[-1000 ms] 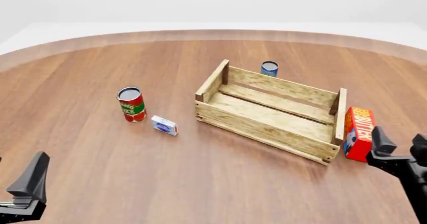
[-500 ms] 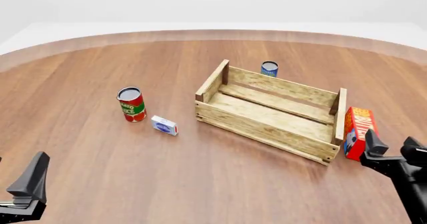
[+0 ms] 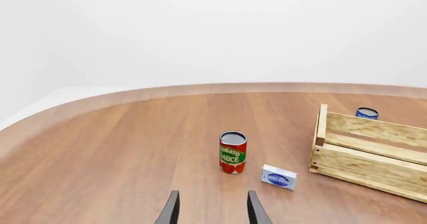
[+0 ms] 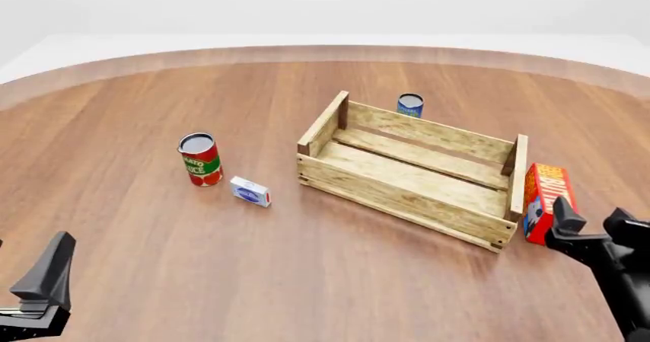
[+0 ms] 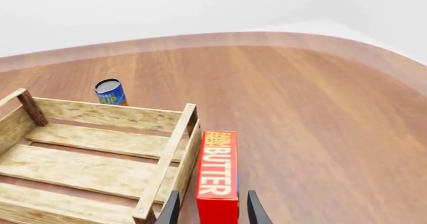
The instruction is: Pick up the butter and put it in the tray.
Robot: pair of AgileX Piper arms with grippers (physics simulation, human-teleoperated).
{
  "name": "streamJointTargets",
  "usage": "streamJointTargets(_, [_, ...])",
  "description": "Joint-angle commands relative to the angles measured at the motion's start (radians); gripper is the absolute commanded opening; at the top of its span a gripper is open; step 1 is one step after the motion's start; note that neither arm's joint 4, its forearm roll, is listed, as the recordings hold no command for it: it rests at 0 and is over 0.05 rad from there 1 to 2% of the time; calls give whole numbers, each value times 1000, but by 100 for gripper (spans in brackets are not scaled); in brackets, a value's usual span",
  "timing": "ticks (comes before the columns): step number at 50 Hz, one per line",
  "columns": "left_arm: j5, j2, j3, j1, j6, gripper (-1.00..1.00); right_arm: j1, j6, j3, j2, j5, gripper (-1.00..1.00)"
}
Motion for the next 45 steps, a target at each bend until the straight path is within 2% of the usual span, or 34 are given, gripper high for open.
streamJointTargets(1, [0,0,0,0,0,100,-2,5,-29,44,-2,100])
streamJointTargets(45, [0,0,0,0,0,100,0,38,-109,192,-2,100])
